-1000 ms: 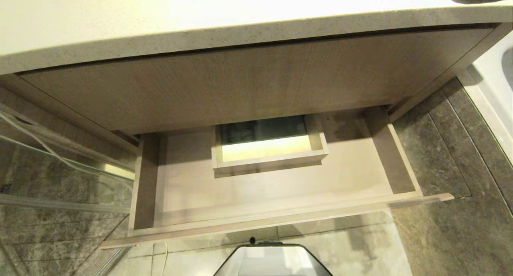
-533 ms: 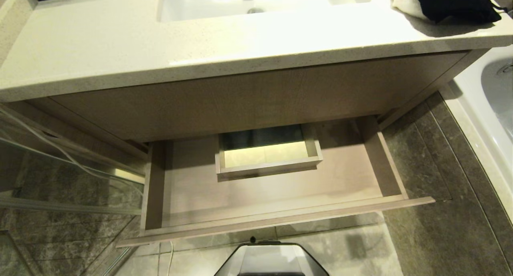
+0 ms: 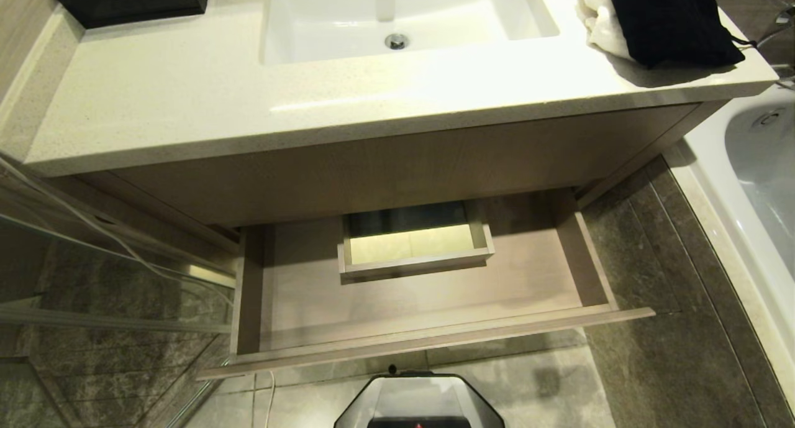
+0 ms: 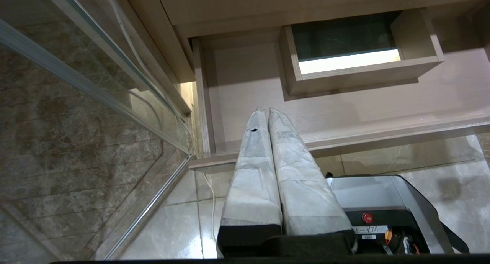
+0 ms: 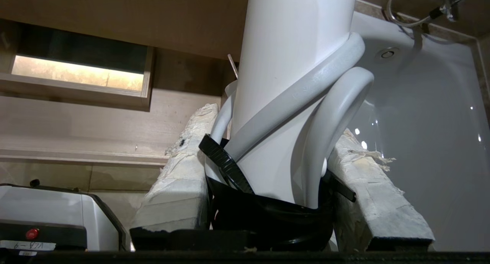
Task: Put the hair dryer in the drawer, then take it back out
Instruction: Place it on the countertop
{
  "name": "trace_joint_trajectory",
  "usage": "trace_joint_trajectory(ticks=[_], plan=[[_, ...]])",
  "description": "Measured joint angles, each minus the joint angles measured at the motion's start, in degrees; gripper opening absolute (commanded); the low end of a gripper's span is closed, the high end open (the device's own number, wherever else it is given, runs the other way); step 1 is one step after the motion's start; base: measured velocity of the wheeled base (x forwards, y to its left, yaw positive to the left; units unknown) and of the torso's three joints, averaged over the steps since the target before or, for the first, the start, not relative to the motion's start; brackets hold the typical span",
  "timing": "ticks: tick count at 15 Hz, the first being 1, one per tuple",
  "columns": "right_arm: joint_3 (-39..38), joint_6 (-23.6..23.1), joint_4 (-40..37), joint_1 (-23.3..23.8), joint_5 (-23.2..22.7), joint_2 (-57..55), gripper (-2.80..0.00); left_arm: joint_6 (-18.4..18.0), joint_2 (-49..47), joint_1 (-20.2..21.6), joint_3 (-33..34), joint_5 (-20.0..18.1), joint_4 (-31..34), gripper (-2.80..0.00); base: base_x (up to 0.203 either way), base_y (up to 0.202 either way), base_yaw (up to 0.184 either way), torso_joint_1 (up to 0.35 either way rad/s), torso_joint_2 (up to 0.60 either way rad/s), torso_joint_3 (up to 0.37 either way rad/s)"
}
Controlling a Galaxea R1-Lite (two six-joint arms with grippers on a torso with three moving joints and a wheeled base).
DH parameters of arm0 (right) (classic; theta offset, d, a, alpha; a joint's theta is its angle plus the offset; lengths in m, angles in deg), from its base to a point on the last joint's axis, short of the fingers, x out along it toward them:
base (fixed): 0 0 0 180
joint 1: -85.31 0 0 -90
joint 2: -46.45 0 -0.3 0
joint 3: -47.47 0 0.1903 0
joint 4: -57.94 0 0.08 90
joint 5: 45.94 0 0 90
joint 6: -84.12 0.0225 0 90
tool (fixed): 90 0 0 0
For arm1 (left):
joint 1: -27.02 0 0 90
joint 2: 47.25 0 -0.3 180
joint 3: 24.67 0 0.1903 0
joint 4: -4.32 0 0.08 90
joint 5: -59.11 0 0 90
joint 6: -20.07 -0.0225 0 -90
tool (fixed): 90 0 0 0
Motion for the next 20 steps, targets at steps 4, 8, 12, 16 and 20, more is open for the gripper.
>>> trace_joint_trajectory(ticks=[4, 8, 12, 16, 20], plan=[[0.0, 0.05, 0.08, -0.02, 0.1, 0.04, -2.8, 0.01, 0.0, 0.0, 0.0, 0.0, 0.02, -2.8, 0.0, 0.0, 0.0, 0.069, -0.1, -0.043], [0.24, 0.57, -0.1, 0.06, -0.13, 0.04, -2.8, 0.01, 0.0, 0.0, 0.0, -0.02, 0.0, -2.8, 0.0, 0.0, 0.0, 0.0, 0.0, 0.0], [0.3, 0.71, -0.33, 0.0, -0.4, 0.11, -2.8, 0.01, 0.0, 0.0, 0.0, 0.0, 0.0, -2.8, 0.003, 0.007, -0.14, 0.006, 0.0, 0.004], [-0.03, 0.44, -0.34, -0.02, -0.13, 0.26, -2.8, 0.01, 0.0, 0.05, 0.0, 0.0, -0.01, -2.8, 0.001, 0.007, -0.171, 0.005, 0.0, 0.003], [-0.37, 0.21, -0.44, 0.02, 1.23, 0.48, -2.8, 0.01, 0.0, 0.0, 0.0, 0.0, 0.0, -2.8, -0.001, 0.002, -0.051, 0.002, 0.0, 0.001]])
